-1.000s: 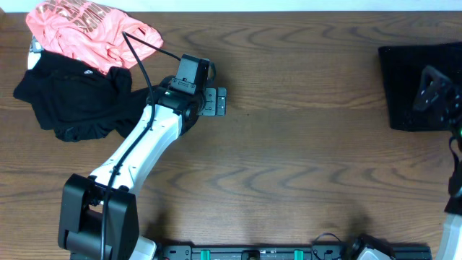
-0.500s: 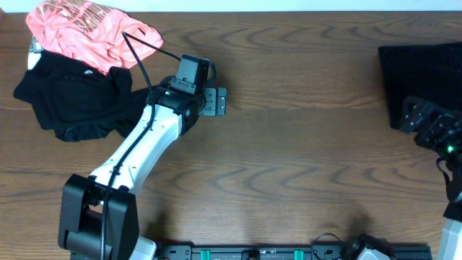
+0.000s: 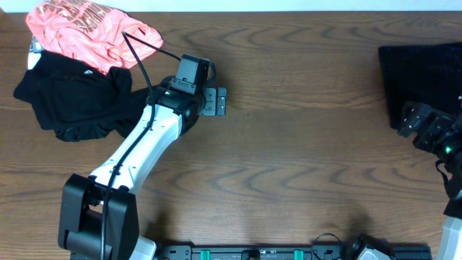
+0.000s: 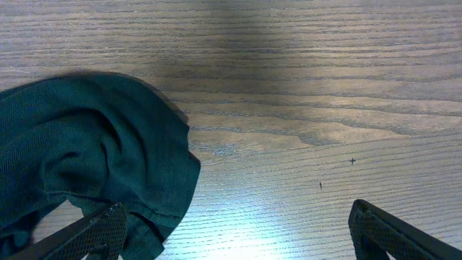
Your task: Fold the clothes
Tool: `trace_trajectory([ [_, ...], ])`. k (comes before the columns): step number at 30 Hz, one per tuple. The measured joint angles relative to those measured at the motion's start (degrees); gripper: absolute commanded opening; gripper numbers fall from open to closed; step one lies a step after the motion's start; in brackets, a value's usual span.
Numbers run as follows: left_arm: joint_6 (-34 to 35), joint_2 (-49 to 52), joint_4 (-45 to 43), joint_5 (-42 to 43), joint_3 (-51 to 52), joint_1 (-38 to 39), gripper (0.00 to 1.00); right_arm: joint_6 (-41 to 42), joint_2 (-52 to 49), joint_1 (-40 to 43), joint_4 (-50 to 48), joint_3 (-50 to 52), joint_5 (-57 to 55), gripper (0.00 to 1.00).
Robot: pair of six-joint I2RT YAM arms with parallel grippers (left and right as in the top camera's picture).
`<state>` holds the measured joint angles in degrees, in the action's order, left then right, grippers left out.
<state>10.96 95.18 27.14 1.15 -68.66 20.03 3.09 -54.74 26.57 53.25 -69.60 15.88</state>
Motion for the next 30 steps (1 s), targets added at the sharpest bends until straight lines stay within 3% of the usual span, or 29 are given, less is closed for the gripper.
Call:
trace_trajectory([
  [9,0.0,0.0,0.0,0.0,0.0,0.0,0.98,-2.3,-0.1,-4.9,1.6,0.0,-10.3,0.99],
  [16,0.0,0.0,0.0,0.0,0.0,0.0,0.98,-2.2,1.6,-6.7,3.0,1.8,-12.1,0.99],
  [21,0.0,0.0,0.0,0.0,0.0,0.0,0.98,-1.9,9.4,-12.4,-8.8,8.5,-12.0,0.99],
  [30,0.0,0.0,0.0,0.0,0.0,0.0,0.98,1.3,29.9,-20.0,-31.5,35.8,-10.0,0.99],
])
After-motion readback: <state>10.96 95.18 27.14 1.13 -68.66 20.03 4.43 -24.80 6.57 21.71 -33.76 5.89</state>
